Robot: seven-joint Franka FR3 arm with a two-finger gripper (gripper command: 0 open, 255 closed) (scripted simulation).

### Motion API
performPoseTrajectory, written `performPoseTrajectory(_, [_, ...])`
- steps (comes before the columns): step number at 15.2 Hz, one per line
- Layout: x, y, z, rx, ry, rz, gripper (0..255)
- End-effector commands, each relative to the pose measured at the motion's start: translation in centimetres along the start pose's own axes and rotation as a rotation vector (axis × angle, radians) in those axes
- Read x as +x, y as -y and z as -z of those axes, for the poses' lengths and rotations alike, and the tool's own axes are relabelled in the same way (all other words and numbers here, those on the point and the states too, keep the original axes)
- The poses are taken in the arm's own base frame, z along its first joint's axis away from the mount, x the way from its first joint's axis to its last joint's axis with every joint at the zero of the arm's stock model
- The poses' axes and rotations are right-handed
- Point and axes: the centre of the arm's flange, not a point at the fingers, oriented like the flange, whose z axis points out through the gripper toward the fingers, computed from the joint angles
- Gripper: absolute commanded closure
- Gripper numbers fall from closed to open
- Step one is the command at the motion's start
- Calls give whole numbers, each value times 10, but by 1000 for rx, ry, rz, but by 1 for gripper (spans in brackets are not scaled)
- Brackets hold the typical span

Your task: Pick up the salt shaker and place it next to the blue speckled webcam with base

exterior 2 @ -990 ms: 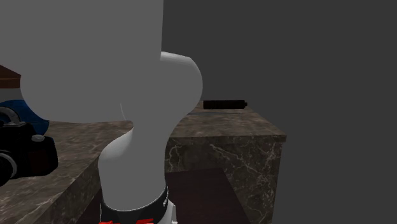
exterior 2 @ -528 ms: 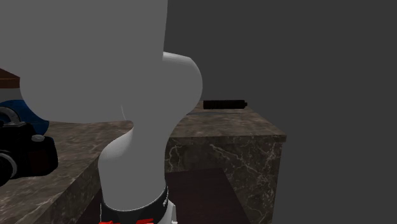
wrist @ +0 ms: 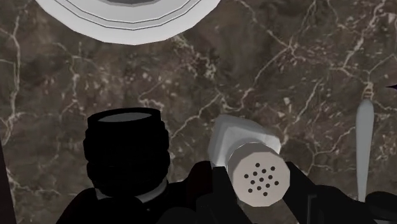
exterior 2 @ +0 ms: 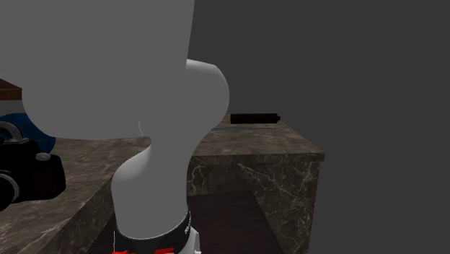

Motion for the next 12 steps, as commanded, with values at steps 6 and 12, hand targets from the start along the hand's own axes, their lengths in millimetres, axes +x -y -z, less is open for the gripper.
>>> performPoseTrajectory(6, [1,-1,-24,0,0,0,255])
performPoseTrajectory(12, [1,-1,-24,0,0,0,255])
